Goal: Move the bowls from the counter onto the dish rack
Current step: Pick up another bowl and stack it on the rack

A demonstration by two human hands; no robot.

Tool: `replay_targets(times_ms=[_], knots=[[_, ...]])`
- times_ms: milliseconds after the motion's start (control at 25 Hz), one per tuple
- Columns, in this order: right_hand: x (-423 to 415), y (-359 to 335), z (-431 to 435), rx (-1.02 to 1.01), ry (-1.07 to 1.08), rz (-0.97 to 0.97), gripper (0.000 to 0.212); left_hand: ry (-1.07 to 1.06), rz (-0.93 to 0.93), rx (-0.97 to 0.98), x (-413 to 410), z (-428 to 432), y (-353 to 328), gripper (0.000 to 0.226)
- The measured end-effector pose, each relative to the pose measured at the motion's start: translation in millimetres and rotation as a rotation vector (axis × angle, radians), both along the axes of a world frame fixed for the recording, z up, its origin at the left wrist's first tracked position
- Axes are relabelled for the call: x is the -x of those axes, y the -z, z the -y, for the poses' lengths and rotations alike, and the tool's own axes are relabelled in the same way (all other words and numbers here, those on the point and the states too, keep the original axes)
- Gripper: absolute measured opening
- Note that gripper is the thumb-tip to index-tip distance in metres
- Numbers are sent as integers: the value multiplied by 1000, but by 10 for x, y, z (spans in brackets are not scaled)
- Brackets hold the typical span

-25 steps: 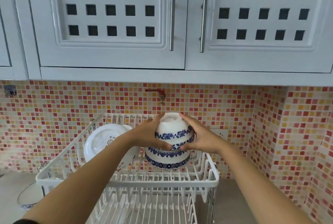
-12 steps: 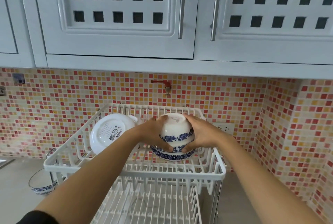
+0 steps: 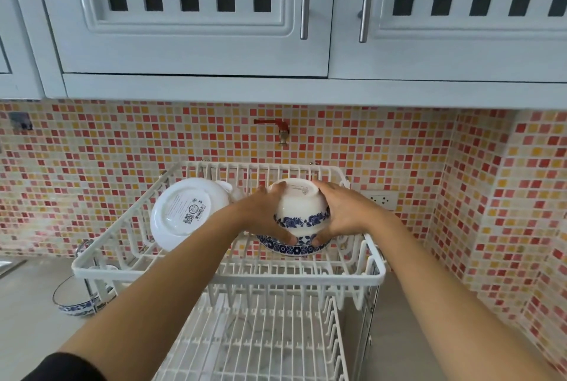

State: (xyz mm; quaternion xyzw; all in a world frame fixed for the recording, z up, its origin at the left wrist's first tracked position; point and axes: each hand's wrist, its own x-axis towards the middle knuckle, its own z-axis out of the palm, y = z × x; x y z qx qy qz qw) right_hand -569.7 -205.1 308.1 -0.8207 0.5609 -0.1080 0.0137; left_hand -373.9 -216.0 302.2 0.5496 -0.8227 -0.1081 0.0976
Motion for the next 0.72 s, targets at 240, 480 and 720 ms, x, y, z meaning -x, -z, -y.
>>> replay_targets(times_ms=[240, 480, 720], knots=[[-60, 17, -83, -54, 28, -7, 132, 23, 118, -33, -27, -124, -59, 131], [-46, -10, -266, -66, 32, 37, 110, 90, 87, 208, -181, -343, -200, 81], [-952, -170, -659, 86, -35, 183, 91, 58, -68, 305, -887, -711, -265, 59]])
